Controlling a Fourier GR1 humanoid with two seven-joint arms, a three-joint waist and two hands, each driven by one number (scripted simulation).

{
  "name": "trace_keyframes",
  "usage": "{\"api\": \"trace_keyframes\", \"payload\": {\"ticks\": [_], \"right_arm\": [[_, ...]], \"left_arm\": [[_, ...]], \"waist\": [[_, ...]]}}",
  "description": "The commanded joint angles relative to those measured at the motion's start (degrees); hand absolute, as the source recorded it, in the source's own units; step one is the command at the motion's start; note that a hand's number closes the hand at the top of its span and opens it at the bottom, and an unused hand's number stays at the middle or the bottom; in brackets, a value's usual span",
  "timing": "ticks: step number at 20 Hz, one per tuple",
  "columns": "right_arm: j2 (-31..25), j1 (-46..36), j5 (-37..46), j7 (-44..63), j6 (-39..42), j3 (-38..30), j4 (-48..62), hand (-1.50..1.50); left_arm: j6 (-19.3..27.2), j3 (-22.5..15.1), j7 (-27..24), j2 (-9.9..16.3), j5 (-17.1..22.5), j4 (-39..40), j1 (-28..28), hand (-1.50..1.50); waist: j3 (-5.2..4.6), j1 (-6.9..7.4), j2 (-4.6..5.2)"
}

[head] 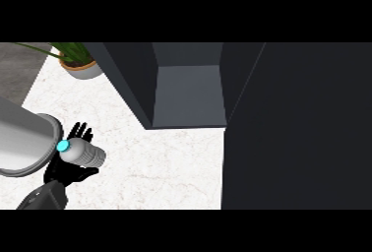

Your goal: Pick up the bottled water, place it into the cabinet and close the cabinet

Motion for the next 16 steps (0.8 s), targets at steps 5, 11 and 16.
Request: {"api": "trace_keyframes", "payload": {"ticks": [5, 11, 16], "right_arm": [[-0.6, -1.3, -1.6, -0.6, 0.2, -2.2, 1.5, -1.50], [-0.4, -2.8, -1.6, 1.5, -0.7, -1.3, 1.1, -1.50], [-1.7, 0.3, -3.1, 2.7, -0.6, -1.7, -2.4, -1.50]], "left_arm": [[-7.5, -2.7, -5.2, -3.0, -1.8, -0.6, 0.7, 1.50], [-8.2, -3.4, -7.0, -4.5, -2.1, -0.8, 0.4, 1.50], [-5.1, -3.9, -6.1, -4.5, -2.1, -2.4, -0.5, 1.50]], "waist": [[-0.31, 0.16, 0.14], [-0.34, 0.15, 0.28], [-0.24, 0.41, -0.06]]}}
